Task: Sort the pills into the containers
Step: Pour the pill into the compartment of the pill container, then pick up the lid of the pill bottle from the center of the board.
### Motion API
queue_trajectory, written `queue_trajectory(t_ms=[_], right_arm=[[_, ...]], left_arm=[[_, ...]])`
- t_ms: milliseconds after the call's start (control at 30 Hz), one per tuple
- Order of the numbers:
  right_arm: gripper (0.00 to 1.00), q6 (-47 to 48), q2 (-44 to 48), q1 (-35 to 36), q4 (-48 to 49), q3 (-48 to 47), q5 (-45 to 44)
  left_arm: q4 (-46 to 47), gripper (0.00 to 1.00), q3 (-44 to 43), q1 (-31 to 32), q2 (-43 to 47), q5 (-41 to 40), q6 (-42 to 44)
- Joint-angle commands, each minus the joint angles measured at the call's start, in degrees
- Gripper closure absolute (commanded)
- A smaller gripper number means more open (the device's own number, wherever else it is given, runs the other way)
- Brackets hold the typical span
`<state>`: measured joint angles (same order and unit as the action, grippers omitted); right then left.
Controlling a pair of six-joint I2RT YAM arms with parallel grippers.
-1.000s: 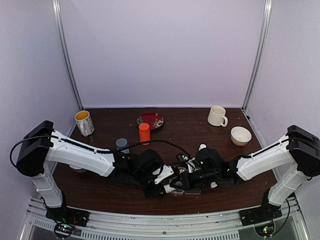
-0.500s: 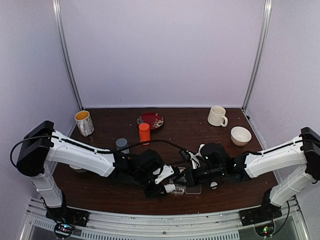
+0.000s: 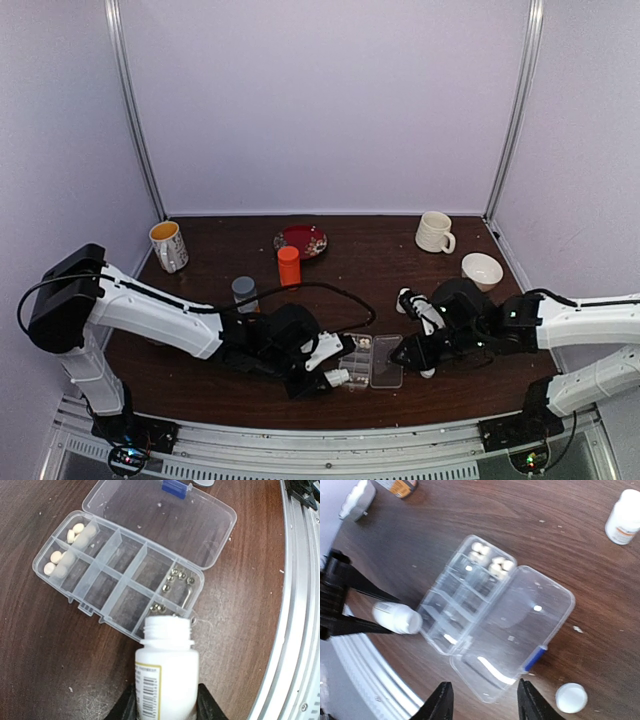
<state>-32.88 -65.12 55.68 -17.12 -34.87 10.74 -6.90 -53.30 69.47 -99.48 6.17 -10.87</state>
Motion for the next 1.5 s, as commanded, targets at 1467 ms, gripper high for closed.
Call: queue_trajectory(t_ms=[1467], right_arm=[[0.63, 5.0, -14.0, -3.4, -17.9, -5.3, -11.1]], left_arm=[[43.6, 1.0, 26.4, -0.5, 41.6, -12.3, 1.4]])
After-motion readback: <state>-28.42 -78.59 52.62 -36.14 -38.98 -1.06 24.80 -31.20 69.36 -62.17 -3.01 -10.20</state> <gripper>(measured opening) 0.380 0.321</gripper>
